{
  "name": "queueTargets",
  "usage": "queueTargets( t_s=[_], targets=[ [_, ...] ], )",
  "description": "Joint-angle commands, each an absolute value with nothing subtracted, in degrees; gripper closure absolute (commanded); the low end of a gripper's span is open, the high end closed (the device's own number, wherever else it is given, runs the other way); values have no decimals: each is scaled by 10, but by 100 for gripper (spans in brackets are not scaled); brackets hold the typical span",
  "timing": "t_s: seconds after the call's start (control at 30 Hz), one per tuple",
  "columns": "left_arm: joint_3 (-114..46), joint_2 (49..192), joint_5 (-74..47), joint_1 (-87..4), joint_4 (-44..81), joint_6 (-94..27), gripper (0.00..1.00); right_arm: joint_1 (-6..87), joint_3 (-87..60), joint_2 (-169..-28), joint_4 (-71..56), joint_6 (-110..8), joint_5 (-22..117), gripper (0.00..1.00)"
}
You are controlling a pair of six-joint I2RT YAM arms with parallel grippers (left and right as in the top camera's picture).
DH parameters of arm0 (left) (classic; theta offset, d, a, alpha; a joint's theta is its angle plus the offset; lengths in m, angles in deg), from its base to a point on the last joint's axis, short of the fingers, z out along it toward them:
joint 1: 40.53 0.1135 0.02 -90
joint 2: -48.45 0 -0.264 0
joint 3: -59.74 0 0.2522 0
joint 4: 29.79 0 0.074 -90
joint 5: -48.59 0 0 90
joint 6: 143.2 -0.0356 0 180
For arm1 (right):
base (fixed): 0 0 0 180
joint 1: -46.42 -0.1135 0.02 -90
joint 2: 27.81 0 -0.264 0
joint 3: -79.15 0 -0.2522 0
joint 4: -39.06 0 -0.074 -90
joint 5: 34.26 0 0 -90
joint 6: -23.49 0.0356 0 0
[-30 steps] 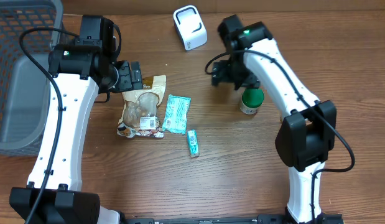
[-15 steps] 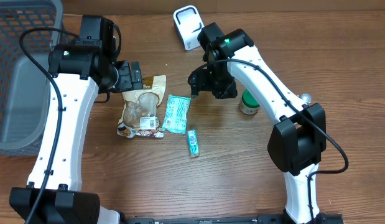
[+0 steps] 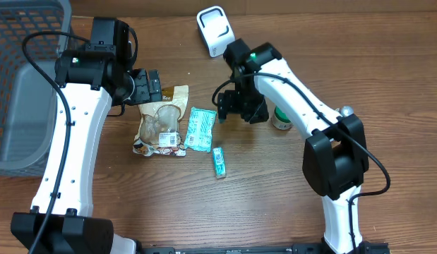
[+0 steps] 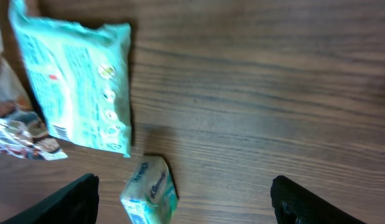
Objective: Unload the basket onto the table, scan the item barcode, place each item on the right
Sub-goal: 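Move the open right gripper left over the small Kleenex tissue pack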
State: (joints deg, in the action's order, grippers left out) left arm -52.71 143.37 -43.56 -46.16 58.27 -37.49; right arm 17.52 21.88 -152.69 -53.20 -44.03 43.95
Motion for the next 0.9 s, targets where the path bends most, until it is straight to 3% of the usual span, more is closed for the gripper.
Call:
queueTargets(
  t_s=[0.0,0.4,0.87],
  targets=[
    [-526,1438,-433,-462,582,-380,0,163,196,-1518,-525,-440,436,15],
    [-526,1438,-433,-462,582,-380,0,131,186,-1518,-520,-440,436,25],
    [-526,1438,-433,-462,583,-380,0,48,177,-1518,-542,-407,451,26]
  ],
)
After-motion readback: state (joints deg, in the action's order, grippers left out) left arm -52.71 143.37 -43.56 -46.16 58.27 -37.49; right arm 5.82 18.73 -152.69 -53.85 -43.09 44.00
